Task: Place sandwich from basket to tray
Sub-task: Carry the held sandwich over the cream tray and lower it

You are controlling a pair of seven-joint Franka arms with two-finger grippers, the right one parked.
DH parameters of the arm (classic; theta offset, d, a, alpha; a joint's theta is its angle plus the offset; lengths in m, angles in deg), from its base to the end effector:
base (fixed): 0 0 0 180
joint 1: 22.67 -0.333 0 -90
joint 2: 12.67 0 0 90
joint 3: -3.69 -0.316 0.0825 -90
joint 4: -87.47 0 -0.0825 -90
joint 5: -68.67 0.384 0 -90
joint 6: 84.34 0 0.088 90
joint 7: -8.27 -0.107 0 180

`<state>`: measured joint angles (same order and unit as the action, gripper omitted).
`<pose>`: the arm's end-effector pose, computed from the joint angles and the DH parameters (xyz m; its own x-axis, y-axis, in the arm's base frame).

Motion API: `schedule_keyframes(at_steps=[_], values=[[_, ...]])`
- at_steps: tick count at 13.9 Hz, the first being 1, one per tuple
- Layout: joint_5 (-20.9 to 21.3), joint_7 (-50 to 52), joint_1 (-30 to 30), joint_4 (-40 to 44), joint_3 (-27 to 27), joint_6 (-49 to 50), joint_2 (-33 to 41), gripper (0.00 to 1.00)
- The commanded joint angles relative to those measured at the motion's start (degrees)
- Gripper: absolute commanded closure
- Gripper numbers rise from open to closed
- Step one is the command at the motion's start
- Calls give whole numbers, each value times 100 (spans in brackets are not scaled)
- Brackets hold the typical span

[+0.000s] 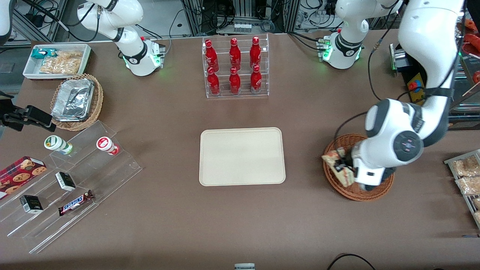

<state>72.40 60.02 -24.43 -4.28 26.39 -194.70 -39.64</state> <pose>0.6324 -0.2028 0.3663 0.8457 0.5092 -0.1596 0.5140 -0.8577 -0.0127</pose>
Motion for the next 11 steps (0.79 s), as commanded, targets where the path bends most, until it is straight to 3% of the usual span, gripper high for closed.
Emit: schedule_keyframes(at_steps=[1, 4, 9, 11], values=[[58, 108, 814, 446, -64, 129, -229, 84], [6, 169, 1457, 631, -55, 76, -440, 84], [76, 635, 2627, 1773, -116, 59, -1485, 82], [277, 679, 2847, 1985, -117, -125, -1784, 78]])
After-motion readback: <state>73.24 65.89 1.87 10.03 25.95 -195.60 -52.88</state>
